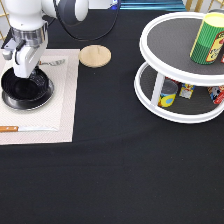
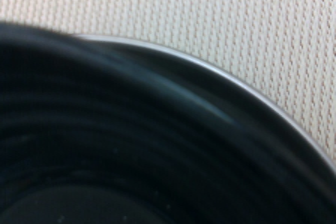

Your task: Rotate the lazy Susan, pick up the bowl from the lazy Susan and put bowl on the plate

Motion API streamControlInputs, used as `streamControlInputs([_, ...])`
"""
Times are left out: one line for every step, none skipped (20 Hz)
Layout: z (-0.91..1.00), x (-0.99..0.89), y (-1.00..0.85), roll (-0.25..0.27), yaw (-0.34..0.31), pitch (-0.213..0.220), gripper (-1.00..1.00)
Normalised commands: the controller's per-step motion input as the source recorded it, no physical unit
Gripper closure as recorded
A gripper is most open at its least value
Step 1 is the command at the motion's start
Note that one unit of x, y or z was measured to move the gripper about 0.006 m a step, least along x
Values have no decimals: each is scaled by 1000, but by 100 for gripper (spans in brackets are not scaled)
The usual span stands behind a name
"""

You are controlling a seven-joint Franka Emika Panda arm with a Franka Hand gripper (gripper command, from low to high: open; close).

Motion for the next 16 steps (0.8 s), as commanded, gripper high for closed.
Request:
streamControlInputs([74, 140, 86, -47, 18, 105, -100])
streamControlInputs([14, 83, 0, -4, 29, 112, -100])
streamControlInputs([0, 20, -103, 0, 36, 111, -100])
streamControlInputs([0, 29, -137, 0, 45, 112, -100])
streamControlInputs([63, 60, -23, 0, 55, 122, -100])
streamControlInputs([77, 106, -86, 0, 60, 131, -100])
streamControlInputs([83, 63, -111, 6, 62, 134, -100])
streamControlInputs([169, 106, -74, 5, 61, 140, -100])
streamControlInputs([343, 197, 0, 0, 66, 155, -100])
streamControlInputs([431, 191, 0, 0, 90, 168, -100])
streamControlInputs([537, 203, 0, 0, 119, 194, -100])
streamControlInputs([637, 194, 0, 0, 135, 202, -100])
streamControlInputs([860, 189, 46, 0, 159, 222, -100])
streamControlInputs([931, 220, 43, 0, 164, 219, -100])
streamControlInputs([963, 229, 51, 0, 172, 209, -100])
streamControlInputs([971, 223, 49, 0, 175, 205, -100])
